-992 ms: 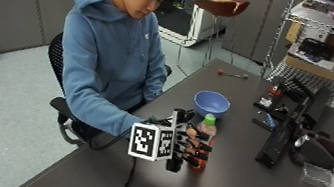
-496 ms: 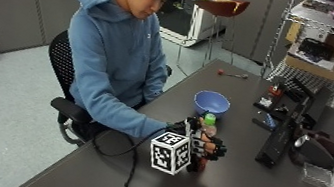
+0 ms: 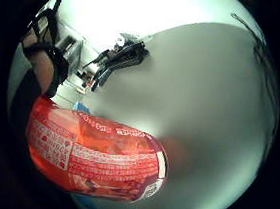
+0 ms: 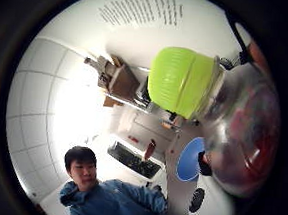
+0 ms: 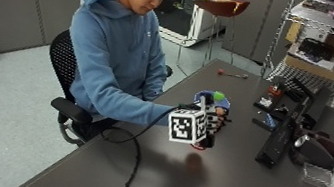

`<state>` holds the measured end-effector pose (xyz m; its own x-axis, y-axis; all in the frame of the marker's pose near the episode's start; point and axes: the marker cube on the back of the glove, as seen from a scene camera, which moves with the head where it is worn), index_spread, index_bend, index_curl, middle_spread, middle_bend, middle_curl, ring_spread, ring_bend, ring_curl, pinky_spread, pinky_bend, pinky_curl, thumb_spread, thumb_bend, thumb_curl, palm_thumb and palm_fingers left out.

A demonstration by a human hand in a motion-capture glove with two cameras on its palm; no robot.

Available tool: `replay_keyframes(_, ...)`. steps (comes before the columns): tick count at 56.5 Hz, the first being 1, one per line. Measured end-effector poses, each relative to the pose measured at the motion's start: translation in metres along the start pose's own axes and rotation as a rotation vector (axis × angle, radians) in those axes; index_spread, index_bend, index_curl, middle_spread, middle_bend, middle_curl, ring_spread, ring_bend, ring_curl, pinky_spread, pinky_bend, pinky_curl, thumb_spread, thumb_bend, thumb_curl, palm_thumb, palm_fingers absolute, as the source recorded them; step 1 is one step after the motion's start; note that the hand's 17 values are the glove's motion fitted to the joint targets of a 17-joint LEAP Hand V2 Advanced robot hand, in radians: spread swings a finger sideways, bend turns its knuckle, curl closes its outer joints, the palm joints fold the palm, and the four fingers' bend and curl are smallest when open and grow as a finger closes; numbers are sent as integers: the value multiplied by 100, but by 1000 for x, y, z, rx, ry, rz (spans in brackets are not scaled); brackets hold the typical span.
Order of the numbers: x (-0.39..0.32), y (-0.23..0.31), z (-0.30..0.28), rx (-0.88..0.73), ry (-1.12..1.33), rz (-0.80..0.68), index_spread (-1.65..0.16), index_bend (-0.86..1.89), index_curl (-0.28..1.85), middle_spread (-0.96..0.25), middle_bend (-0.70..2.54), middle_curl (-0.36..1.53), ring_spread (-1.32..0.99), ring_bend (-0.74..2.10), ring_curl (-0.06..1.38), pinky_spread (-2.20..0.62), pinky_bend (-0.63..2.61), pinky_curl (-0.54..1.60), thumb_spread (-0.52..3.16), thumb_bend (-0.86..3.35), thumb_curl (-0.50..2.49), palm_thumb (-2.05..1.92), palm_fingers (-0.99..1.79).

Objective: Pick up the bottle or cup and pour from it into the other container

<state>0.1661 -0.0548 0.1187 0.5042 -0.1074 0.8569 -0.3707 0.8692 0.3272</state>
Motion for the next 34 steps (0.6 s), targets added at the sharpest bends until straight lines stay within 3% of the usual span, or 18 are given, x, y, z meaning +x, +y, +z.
replay_keyframes(19,-82,-25,25,-438,509,-114,-13,13,33,-6,36,49,-18,58,45,-17,42,39,13,-4,66,110,115)
replay_keyframes(34,-109,-25,65,-795,890,-108,-13,13,34,-7,36,51,-18,57,47,-18,42,40,11,-4,68,109,116)
